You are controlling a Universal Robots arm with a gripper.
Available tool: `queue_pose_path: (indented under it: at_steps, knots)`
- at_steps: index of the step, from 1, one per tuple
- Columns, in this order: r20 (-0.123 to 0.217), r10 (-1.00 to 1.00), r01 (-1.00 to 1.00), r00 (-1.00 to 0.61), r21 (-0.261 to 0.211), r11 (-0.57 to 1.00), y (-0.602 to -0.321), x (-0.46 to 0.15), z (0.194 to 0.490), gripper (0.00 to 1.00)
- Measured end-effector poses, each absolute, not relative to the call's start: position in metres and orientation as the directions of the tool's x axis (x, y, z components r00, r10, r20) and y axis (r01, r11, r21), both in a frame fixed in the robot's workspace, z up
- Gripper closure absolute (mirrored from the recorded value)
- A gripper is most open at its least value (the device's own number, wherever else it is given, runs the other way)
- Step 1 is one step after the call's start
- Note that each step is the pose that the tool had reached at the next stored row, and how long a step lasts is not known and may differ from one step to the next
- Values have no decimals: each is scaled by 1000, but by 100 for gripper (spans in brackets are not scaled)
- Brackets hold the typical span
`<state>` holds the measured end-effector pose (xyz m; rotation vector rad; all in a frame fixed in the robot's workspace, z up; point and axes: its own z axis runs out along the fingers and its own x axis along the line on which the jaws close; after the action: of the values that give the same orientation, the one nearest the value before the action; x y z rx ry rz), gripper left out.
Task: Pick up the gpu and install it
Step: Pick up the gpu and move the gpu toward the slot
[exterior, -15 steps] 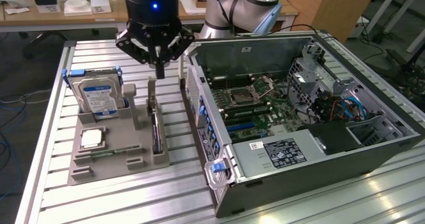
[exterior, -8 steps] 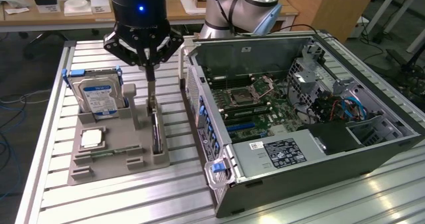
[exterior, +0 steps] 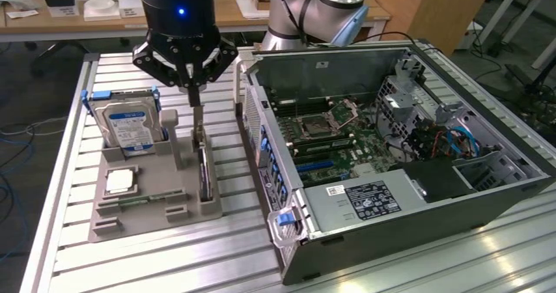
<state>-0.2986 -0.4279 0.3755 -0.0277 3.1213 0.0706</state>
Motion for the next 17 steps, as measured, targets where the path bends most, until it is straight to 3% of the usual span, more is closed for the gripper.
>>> queue_pose_path:
  at_steps: [9,12,13,17]
  knots:
    - [-20,-17,-18,-1000,45,999,-428,-299,376,89]
    - [-20,-17,-18,-1000,45,999,-428,-299,376,71]
    - [-20,-17,-18,-1000,45,999,-428,-299,376,71]
    - [-20,-17,-18,-1000,45,999,-428,-299,375,53]
